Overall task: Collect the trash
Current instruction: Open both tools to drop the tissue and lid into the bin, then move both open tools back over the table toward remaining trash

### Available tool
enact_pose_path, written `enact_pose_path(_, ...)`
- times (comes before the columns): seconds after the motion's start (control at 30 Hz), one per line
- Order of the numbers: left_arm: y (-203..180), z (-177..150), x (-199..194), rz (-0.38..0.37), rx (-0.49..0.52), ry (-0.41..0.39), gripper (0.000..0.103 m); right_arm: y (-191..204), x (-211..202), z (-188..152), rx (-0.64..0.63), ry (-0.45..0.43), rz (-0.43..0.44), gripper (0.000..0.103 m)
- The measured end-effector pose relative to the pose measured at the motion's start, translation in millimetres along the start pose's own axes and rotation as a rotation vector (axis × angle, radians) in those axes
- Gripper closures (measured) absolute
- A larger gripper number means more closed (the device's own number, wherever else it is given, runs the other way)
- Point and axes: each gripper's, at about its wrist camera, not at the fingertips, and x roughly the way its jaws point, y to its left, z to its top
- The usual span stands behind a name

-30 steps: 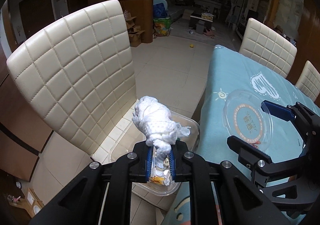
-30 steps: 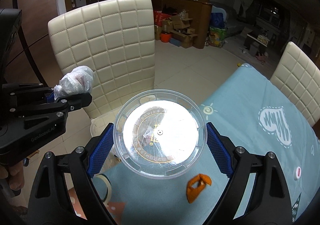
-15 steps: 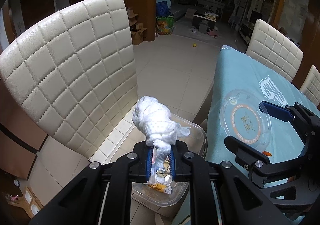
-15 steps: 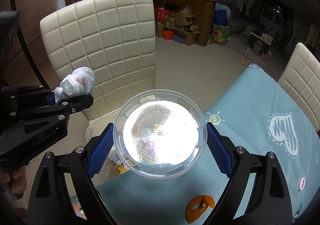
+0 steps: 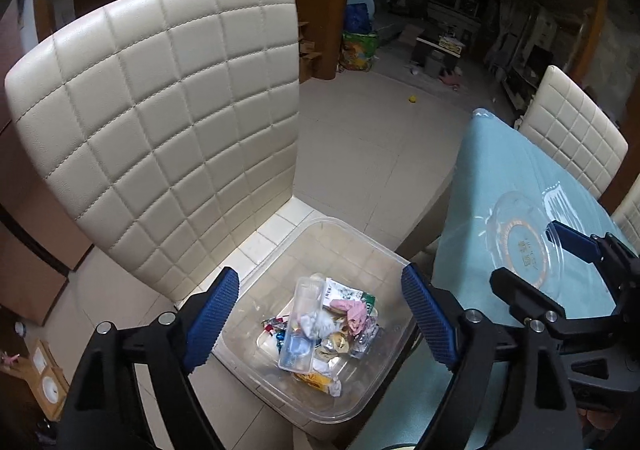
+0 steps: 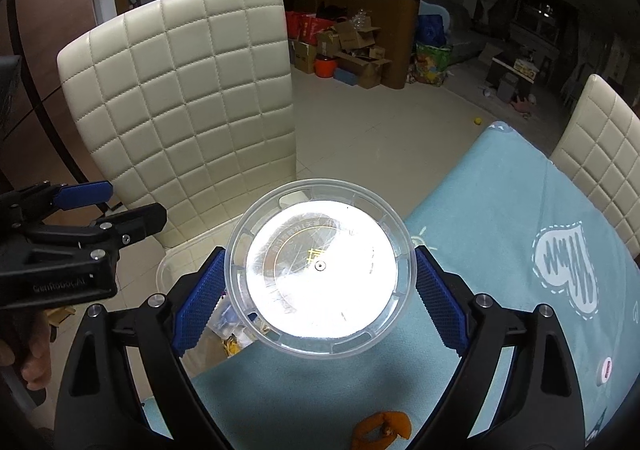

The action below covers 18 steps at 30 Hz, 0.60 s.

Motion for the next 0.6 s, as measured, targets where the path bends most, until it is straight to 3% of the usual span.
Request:
enact_pose_path(0.33, 17, -7, -7, 0.071, -0.027, 0.0, 0.022, 20, 2, 5, -0.046, 0.003, 0.013, 0.01)
enact_pose_path(0.37, 19, -8, -9, 0.072, -0.03, -0.003, 0.022, 23, 0, 6, -0.05, -0.006, 0.004, 0.005)
enact_pose_path(0.6, 23, -8, -21, 0.077, -0.047, -0.013, 0.022, 20, -14, 2, -0.036, -0.015, -0.017, 0.005)
